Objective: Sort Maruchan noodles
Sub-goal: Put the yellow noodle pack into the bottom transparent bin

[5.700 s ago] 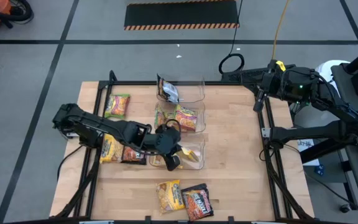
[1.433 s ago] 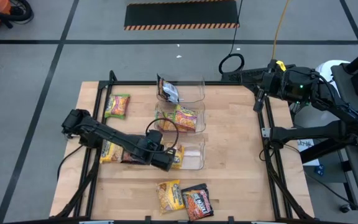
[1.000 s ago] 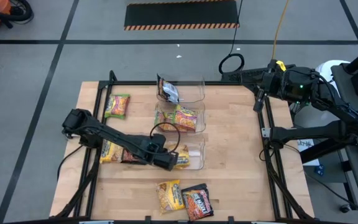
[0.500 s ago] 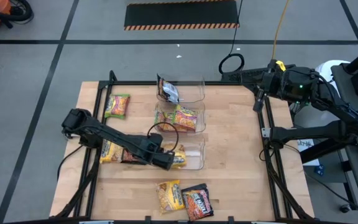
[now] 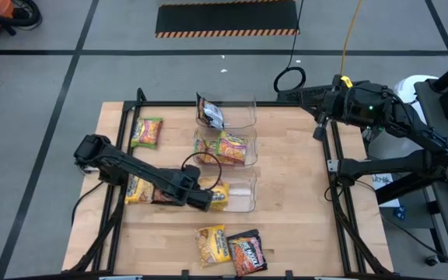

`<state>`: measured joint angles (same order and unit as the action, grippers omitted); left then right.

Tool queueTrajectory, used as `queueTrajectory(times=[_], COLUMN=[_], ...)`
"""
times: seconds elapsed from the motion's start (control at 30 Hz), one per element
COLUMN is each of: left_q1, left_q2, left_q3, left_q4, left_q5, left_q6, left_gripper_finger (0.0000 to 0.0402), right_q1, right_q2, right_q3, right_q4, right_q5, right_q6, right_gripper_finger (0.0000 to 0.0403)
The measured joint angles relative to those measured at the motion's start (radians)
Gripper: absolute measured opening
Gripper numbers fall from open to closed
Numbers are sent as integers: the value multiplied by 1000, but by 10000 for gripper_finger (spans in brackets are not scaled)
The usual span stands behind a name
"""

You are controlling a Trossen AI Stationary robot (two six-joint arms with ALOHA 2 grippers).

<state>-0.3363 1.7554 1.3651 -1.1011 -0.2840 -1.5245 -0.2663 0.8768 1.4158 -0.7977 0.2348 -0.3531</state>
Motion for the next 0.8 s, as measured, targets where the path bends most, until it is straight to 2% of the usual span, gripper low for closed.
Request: queueTrajectory(times=[0.27, 0.8], left_q1=[1, 14], left_q2=[6, 6], left_q3=[-8, -8], left_q4=[2, 0], left_q5=[14, 15], left_q6=[11, 90], left_gripper_finger=[3, 73], right_q1=[0, 0], right_q2=[1, 1], right_q3=[0, 0], right_q4=[0, 0], right_q5=[0, 0], right_q6=[-6, -7], right_gripper_finger=[82, 82])
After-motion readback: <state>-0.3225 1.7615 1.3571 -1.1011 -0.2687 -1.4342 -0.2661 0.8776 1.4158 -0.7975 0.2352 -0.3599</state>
